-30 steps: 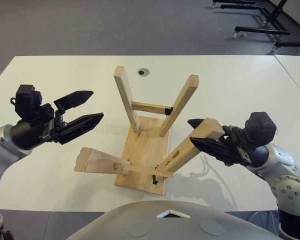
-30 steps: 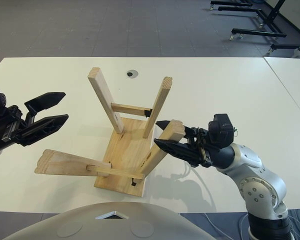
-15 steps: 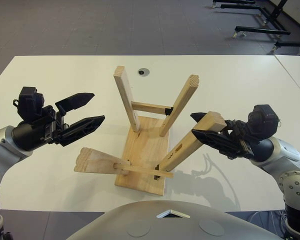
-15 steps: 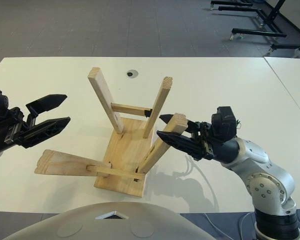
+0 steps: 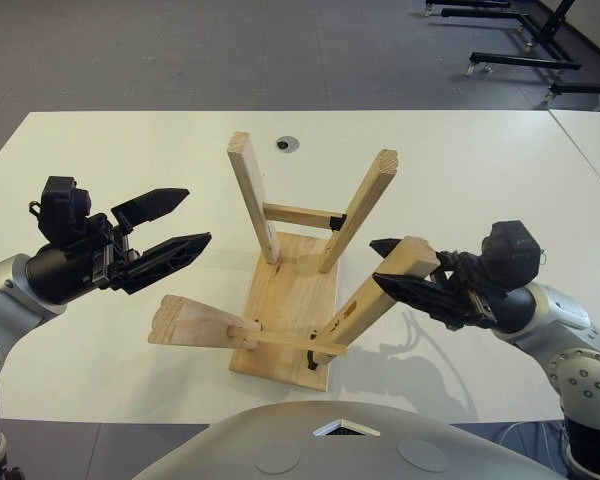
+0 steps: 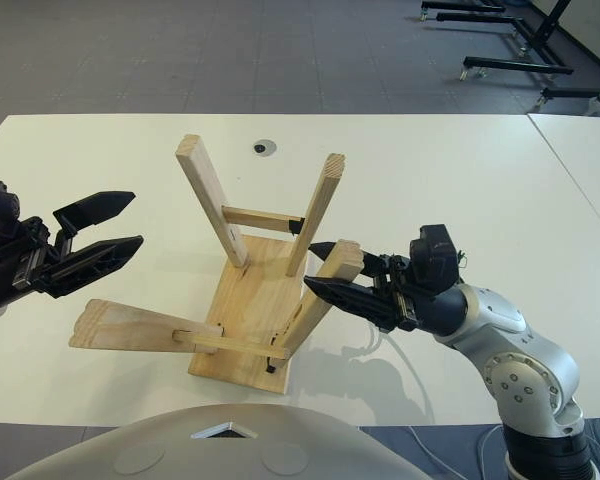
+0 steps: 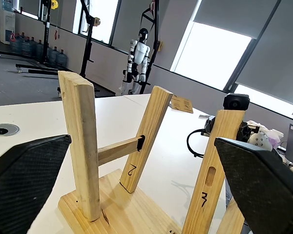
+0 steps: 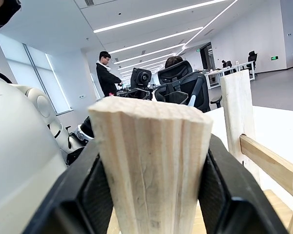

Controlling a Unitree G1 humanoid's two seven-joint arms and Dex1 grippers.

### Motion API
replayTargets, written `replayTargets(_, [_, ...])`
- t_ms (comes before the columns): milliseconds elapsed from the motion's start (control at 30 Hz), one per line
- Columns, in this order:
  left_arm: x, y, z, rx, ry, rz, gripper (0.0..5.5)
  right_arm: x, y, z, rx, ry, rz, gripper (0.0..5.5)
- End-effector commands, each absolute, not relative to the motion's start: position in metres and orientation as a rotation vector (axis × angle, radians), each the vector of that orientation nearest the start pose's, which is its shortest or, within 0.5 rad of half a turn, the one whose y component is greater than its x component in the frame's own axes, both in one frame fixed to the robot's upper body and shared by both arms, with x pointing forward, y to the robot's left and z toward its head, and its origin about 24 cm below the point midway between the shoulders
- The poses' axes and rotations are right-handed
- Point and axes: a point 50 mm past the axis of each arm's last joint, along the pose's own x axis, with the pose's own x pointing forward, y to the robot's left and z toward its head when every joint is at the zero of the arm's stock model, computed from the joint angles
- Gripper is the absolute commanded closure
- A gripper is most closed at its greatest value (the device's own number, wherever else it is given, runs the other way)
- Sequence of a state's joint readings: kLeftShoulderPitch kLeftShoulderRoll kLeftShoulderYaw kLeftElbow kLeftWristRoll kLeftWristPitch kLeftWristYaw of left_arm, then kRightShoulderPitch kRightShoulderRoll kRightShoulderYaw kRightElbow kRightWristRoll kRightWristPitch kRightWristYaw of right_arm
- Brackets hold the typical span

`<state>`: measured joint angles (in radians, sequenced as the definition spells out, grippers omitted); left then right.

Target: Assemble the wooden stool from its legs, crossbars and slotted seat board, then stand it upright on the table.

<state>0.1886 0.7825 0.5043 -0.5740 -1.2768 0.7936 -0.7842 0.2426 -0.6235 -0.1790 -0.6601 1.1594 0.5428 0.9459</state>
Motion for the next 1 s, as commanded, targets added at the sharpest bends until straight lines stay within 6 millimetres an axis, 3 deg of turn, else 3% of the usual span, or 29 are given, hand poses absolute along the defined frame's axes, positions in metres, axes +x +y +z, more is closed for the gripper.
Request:
replayTargets(33, [0.175,0.225,0.177,-0.303,0.144,-1.038,0.10,0.162,-0.174,0.142,0.368,0.025,1.299,3.46])
replayTargets(633, [0.178,0.223,0.174,-0.302,0.135,-1.043,0.10,0.173,-0.163,0.140,0.200,-0.030,1.317,3.46])
replayTargets(1000, [0.179,0.224,0.174,-0.296,0.125,-1.038,0.10,0.162,-0.169,0.127,0.210,-0.037,1.344,3.46])
